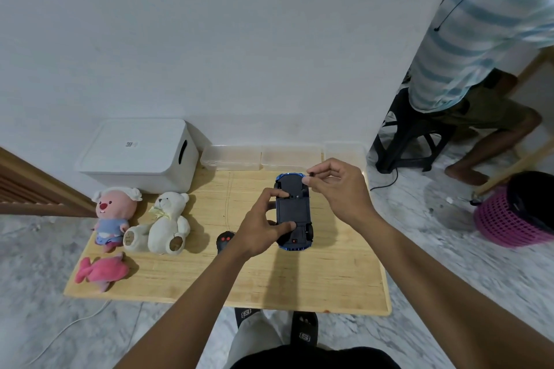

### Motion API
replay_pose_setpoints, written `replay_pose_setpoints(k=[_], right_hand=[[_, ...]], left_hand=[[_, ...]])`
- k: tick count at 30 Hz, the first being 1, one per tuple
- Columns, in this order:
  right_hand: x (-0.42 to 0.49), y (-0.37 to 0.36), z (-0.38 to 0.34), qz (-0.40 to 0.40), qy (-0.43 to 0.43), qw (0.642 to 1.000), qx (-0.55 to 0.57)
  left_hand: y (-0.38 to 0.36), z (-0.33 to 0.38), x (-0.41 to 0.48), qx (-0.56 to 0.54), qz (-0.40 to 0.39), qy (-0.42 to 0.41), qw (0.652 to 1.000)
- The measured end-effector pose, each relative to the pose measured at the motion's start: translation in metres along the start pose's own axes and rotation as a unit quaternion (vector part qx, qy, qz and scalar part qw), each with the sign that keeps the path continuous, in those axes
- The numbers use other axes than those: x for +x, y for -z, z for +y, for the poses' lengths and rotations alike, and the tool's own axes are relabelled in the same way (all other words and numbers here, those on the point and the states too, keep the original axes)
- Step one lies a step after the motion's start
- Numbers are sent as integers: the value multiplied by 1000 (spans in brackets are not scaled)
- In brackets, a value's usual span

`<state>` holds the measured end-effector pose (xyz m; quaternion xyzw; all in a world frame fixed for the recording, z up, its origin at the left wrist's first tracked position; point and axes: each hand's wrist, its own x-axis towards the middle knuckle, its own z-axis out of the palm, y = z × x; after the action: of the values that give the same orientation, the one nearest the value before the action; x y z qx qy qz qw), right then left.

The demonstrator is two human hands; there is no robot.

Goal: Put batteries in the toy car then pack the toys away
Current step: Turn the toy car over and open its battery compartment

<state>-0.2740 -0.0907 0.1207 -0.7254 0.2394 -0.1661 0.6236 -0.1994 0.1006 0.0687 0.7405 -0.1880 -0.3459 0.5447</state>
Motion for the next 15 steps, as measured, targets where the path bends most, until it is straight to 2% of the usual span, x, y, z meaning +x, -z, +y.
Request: replay_pose_setpoints(k=[15], right_hand=[[-3, -5, 0, 0, 41, 998, -39]], left_hand=[[5, 2, -3, 5, 0, -1, 1000]])
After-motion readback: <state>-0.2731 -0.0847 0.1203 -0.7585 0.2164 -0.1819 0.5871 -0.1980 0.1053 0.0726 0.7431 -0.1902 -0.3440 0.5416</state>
